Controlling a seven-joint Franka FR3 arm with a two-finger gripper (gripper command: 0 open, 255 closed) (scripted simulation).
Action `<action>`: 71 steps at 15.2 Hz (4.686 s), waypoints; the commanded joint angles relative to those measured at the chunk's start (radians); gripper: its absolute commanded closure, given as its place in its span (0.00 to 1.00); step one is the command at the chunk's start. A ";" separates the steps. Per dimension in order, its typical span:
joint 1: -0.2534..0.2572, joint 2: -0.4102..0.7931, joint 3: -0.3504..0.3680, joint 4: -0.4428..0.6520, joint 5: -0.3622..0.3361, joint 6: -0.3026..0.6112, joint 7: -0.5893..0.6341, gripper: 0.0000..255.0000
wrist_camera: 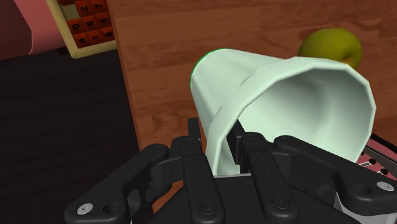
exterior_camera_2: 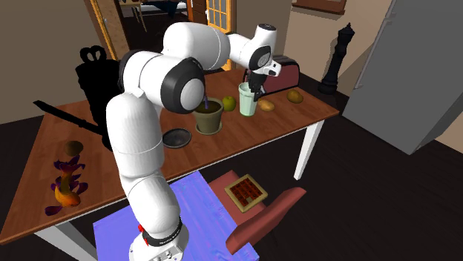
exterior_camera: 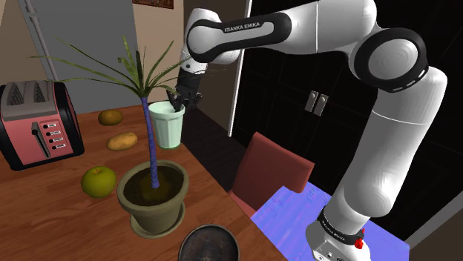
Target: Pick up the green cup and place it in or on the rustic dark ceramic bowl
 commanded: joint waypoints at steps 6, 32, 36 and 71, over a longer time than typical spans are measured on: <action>0.007 -0.077 0.010 -0.026 0.014 -0.046 0.022 1.00; 0.240 -0.813 0.203 -0.561 0.250 -0.152 0.353 1.00; 0.281 -0.878 0.244 -0.586 0.285 -0.174 0.417 1.00; 0.311 -0.841 0.340 -0.844 0.377 0.120 0.374 0.00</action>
